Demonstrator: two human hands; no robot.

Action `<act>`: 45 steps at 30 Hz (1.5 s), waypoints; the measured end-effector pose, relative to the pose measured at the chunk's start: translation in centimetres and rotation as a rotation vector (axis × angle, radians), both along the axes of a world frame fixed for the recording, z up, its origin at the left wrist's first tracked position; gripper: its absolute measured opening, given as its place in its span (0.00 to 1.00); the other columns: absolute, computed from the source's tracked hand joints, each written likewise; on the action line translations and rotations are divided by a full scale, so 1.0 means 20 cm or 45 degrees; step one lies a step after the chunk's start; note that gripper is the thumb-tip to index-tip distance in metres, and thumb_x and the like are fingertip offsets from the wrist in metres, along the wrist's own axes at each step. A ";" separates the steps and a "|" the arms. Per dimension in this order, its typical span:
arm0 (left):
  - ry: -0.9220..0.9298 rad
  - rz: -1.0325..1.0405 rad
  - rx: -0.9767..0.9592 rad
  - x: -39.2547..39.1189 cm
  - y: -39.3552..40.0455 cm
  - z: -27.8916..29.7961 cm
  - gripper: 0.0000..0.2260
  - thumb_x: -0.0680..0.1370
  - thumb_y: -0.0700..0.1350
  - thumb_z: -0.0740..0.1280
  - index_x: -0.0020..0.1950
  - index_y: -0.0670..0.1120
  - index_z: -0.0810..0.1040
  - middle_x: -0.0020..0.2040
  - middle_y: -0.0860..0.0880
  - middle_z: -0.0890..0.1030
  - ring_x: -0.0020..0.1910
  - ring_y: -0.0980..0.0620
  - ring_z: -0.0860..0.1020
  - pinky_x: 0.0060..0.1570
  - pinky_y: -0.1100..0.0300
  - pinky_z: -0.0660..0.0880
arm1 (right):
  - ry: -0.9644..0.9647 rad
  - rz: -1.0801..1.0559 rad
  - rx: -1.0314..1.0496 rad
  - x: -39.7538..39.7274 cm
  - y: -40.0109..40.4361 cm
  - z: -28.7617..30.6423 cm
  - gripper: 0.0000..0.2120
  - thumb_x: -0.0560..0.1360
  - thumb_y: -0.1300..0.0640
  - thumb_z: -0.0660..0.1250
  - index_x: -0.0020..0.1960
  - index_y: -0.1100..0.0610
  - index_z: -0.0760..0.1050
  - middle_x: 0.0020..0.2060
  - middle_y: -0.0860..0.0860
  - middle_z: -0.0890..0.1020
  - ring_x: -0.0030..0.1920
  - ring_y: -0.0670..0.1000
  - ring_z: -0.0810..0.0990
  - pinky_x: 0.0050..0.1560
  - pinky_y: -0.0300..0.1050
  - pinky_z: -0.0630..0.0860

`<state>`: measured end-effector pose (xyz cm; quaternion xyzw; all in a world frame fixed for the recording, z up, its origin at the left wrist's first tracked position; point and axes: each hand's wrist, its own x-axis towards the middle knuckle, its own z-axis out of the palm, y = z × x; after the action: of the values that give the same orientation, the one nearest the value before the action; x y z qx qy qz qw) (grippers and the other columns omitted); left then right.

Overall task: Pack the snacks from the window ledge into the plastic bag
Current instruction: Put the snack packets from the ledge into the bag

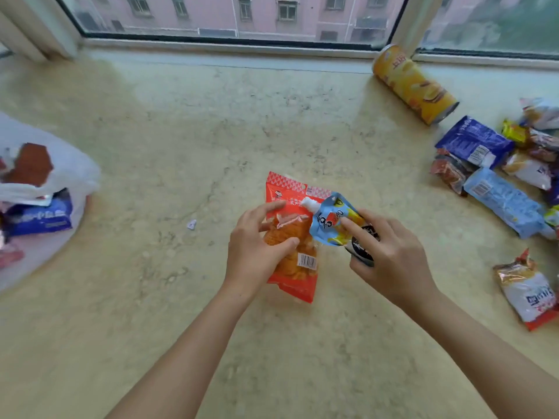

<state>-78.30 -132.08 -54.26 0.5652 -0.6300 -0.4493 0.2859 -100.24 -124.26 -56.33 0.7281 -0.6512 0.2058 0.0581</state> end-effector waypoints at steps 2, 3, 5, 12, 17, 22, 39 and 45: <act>0.024 0.057 0.010 0.19 -0.03 0.03 0.27 0.65 0.42 0.78 0.59 0.63 0.76 0.58 0.59 0.77 0.51 0.65 0.77 0.47 0.69 0.77 | -0.017 0.043 -0.023 0.18 -0.08 0.03 0.21 0.69 0.55 0.62 0.62 0.53 0.75 0.56 0.57 0.80 0.45 0.60 0.79 0.37 0.51 0.76; 0.034 0.085 0.011 0.28 -0.05 0.05 0.27 0.65 0.42 0.78 0.58 0.64 0.76 0.58 0.59 0.77 0.51 0.64 0.77 0.45 0.72 0.75 | -0.021 0.064 -0.031 0.26 -0.12 0.04 0.21 0.69 0.55 0.62 0.62 0.53 0.75 0.56 0.57 0.81 0.44 0.60 0.79 0.37 0.51 0.76; 0.038 0.142 0.005 0.46 -0.07 0.08 0.27 0.65 0.41 0.78 0.58 0.64 0.75 0.58 0.58 0.77 0.51 0.63 0.78 0.43 0.75 0.73 | -0.025 0.104 -0.039 0.43 -0.19 0.07 0.21 0.69 0.55 0.61 0.60 0.54 0.77 0.56 0.57 0.81 0.44 0.60 0.79 0.37 0.51 0.76; 0.060 0.355 -0.018 0.98 -0.11 0.13 0.28 0.65 0.41 0.78 0.59 0.63 0.76 0.58 0.59 0.77 0.51 0.64 0.77 0.43 0.75 0.73 | -0.062 0.205 -0.068 0.92 -0.38 0.14 0.22 0.65 0.56 0.62 0.57 0.56 0.81 0.54 0.55 0.82 0.44 0.60 0.80 0.36 0.50 0.76; 0.040 0.491 -0.012 1.36 -0.15 0.16 0.26 0.66 0.42 0.78 0.59 0.61 0.76 0.58 0.61 0.77 0.53 0.63 0.76 0.40 0.75 0.72 | -0.104 0.270 -0.085 1.25 -0.48 0.17 0.25 0.59 0.60 0.69 0.57 0.56 0.81 0.54 0.56 0.82 0.44 0.60 0.81 0.36 0.50 0.77; -0.014 0.616 -0.027 1.74 -0.23 0.19 0.25 0.67 0.44 0.78 0.57 0.63 0.75 0.57 0.61 0.77 0.56 0.58 0.76 0.48 0.65 0.74 | -0.134 0.341 -0.077 1.57 -0.58 0.18 0.26 0.58 0.59 0.70 0.57 0.55 0.81 0.54 0.55 0.82 0.45 0.59 0.81 0.38 0.48 0.76; -0.263 0.702 -0.109 2.12 -0.82 0.33 0.31 0.64 0.42 0.78 0.66 0.53 0.75 0.61 0.52 0.78 0.56 0.54 0.76 0.56 0.60 0.72 | -0.172 0.344 -0.025 2.10 -0.78 0.15 0.25 0.58 0.57 0.68 0.56 0.52 0.80 0.53 0.52 0.82 0.44 0.58 0.80 0.34 0.46 0.76; -0.360 0.675 -0.112 2.14 -1.16 0.40 0.23 0.63 0.42 0.77 0.57 0.49 0.81 0.51 0.50 0.81 0.52 0.49 0.79 0.48 0.58 0.75 | -0.239 0.257 0.031 2.18 -0.90 0.17 0.24 0.58 0.57 0.70 0.55 0.51 0.81 0.52 0.50 0.82 0.43 0.58 0.80 0.33 0.45 0.75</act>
<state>-35.45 -155.27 -46.36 0.7540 -0.5129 -0.2483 0.3267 -56.61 -142.26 -53.02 0.7681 -0.5797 0.2700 -0.0329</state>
